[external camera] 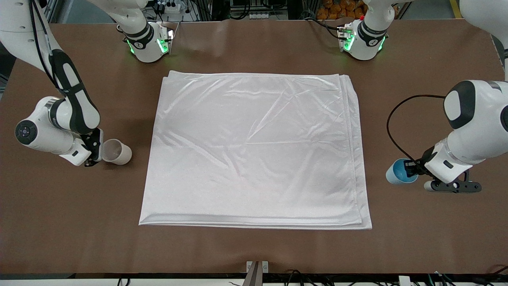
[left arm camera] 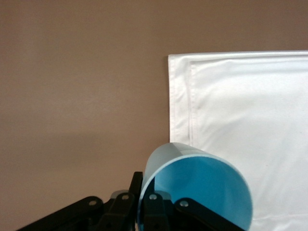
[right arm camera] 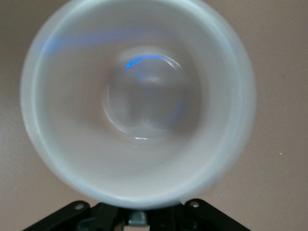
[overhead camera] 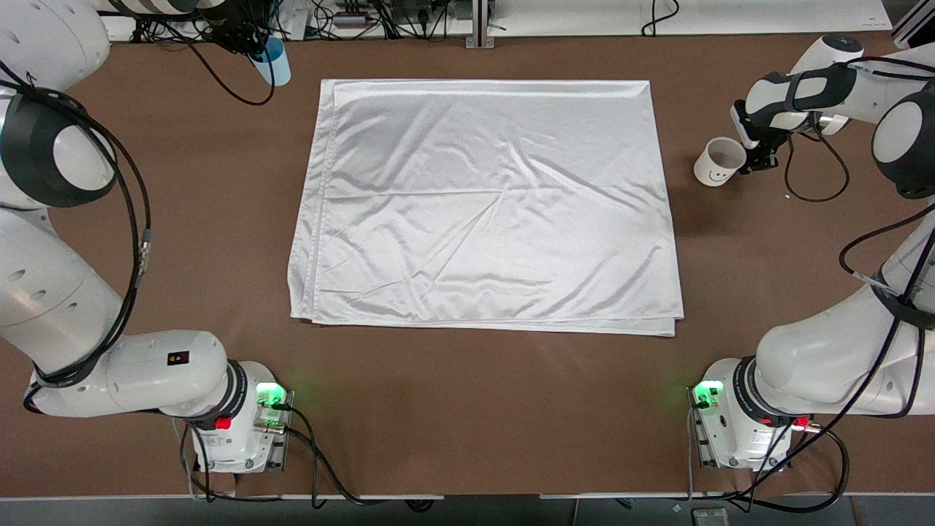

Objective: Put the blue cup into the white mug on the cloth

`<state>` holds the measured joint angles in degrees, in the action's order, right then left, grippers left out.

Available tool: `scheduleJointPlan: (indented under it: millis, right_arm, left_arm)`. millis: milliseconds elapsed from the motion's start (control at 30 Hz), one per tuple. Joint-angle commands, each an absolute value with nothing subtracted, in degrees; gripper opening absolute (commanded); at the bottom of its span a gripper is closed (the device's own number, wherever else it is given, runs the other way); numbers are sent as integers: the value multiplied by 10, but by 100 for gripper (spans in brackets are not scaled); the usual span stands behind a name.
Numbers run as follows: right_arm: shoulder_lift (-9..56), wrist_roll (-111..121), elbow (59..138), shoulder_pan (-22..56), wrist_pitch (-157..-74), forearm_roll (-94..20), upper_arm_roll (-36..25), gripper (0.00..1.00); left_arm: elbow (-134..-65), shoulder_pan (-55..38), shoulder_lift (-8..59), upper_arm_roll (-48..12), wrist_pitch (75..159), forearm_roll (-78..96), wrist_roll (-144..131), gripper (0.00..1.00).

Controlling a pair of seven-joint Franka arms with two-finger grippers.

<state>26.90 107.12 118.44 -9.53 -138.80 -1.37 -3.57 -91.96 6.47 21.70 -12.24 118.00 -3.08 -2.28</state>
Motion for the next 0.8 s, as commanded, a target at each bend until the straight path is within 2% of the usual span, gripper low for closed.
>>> scheduleJointPlan:
  millis: [0, 367, 767]
  right_arm:
    - [264, 1076, 1192, -98, -1390, -26, -30, 1]
    - [227, 1074, 1184, -98, -1363, -32, 0, 0]
    - [186, 1010, 1187, -93, -1348, -33, 71, 0]
  left_arm:
    - [-911, 69, 218, -132, 1169, -21, -21, 0]
    - [-911, 71, 214, -133, 1169, -23, -13, 0]
    - [-902, 92, 198, -134, 1131, -12, 16, 0]
